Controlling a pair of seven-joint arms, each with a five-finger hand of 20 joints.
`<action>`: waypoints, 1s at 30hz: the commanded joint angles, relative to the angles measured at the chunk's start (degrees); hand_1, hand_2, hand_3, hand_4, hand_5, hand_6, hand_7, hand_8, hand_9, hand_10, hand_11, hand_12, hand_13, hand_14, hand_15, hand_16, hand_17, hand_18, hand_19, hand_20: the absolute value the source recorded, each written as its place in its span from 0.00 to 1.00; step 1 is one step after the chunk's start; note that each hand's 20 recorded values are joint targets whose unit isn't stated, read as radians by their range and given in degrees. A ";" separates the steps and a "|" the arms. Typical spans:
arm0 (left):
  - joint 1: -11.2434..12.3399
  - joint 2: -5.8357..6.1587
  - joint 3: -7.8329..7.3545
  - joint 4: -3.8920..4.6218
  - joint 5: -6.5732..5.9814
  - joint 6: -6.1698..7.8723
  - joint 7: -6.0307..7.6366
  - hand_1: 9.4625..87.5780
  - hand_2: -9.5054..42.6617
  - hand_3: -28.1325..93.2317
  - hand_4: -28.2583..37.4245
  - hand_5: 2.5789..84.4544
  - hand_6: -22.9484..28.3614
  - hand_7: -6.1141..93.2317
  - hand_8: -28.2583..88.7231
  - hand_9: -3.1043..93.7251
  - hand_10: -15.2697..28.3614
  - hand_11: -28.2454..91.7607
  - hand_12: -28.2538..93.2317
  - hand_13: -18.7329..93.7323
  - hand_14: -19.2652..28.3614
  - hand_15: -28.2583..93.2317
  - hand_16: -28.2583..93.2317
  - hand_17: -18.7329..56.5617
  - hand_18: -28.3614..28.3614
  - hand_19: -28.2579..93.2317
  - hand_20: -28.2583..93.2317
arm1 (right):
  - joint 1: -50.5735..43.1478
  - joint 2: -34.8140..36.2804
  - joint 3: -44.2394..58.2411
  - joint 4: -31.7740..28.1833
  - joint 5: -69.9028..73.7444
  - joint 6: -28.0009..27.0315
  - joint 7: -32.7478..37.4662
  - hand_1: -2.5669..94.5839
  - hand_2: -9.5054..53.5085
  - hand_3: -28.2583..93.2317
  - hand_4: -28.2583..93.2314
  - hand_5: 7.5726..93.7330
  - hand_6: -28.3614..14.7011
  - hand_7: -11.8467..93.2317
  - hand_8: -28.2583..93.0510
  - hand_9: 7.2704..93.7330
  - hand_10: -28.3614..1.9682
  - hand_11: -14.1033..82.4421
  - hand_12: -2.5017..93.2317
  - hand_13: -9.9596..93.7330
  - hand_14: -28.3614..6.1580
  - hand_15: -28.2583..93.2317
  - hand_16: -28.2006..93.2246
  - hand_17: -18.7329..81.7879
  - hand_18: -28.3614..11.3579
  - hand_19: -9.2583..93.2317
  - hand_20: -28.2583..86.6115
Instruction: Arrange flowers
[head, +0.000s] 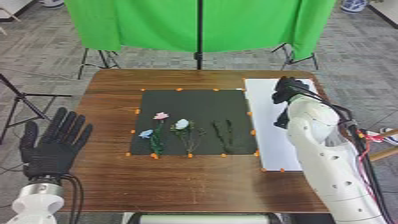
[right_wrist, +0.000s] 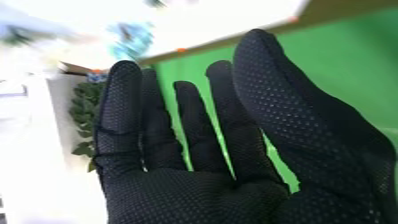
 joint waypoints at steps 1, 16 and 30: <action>-0.54 -0.57 0.44 0.50 0.66 1.47 -0.84 0.12 0.56 0.78 0.00 0.53 0.61 0.21 0.17 0.44 0.68 0.40 0.35 0.44 0.72 0.55 0.21 0.22 0.74 0.46 0.36 | 1.73 -1.47 -2.79 5.58 -2.69 1.08 0.99 0.62 0.00 0.90 0.00 0.49 0.59 0.25 0.13 0.36 0.50 0.25 0.12 0.37 0.32 0.52 0.33 0.40 0.15 0.82 0.55; 0.79 -1.57 -0.67 -0.11 -0.19 1.44 -0.98 0.20 0.49 0.81 0.00 0.52 0.62 0.22 0.17 0.43 0.68 0.41 0.35 0.44 0.72 0.56 0.21 0.22 0.74 0.46 0.36 | 1.03 0.43 -7.89 8.80 -4.57 17.74 5.78 0.78 0.00 0.79 0.00 0.74 0.57 0.37 0.33 0.78 0.50 0.27 0.48 0.77 0.70 0.54 0.61 0.62 0.47 1.00 0.36; 0.83 -1.54 -0.37 0.02 -0.56 1.65 -0.97 0.20 0.49 0.81 0.00 0.53 0.61 0.22 0.17 0.44 0.68 0.41 0.35 0.44 0.72 0.56 0.20 0.22 0.74 0.46 0.36 | 4.15 -1.14 -19.44 -4.58 -3.67 18.50 -5.47 0.78 0.00 0.80 0.01 0.74 0.59 0.45 0.34 0.80 0.50 0.28 0.52 0.77 0.67 0.55 0.63 0.62 0.47 1.00 0.37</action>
